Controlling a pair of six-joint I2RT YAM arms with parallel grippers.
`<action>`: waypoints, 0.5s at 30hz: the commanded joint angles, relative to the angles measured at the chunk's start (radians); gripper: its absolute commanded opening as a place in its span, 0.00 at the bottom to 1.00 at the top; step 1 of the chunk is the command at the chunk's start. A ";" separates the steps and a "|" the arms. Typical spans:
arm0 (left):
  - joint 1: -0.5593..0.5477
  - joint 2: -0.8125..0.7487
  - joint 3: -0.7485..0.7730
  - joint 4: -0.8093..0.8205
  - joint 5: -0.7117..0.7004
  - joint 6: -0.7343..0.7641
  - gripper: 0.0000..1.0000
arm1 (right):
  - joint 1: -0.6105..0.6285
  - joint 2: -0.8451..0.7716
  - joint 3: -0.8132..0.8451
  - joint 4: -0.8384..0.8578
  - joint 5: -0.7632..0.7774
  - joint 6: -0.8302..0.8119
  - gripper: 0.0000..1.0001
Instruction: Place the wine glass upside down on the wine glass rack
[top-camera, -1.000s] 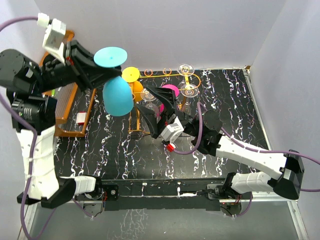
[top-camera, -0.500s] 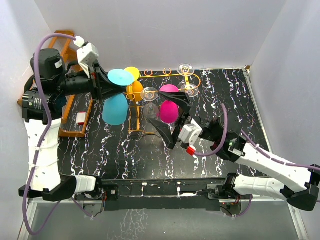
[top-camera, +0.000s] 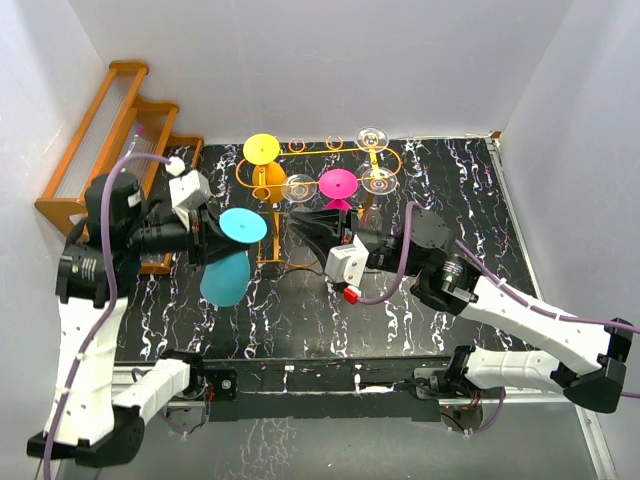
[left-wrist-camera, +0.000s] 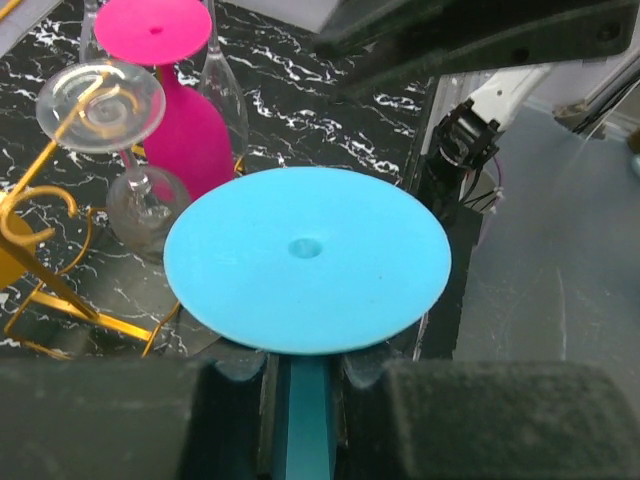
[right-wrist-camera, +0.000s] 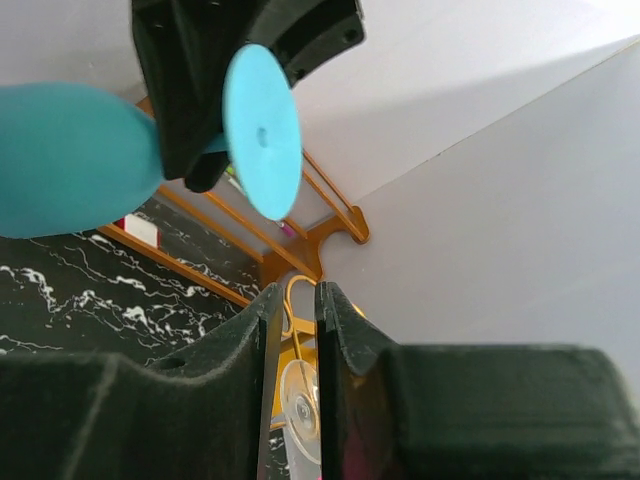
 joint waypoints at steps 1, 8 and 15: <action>-0.002 -0.132 -0.193 0.336 -0.032 -0.166 0.00 | -0.002 -0.028 0.031 0.060 0.010 0.024 0.23; -0.002 -0.213 -0.511 0.805 -0.169 -0.424 0.00 | -0.002 -0.136 -0.075 0.117 0.068 0.216 0.22; -0.057 -0.185 -0.620 1.026 -0.310 -0.501 0.00 | -0.003 -0.265 -0.154 0.123 0.157 0.289 0.25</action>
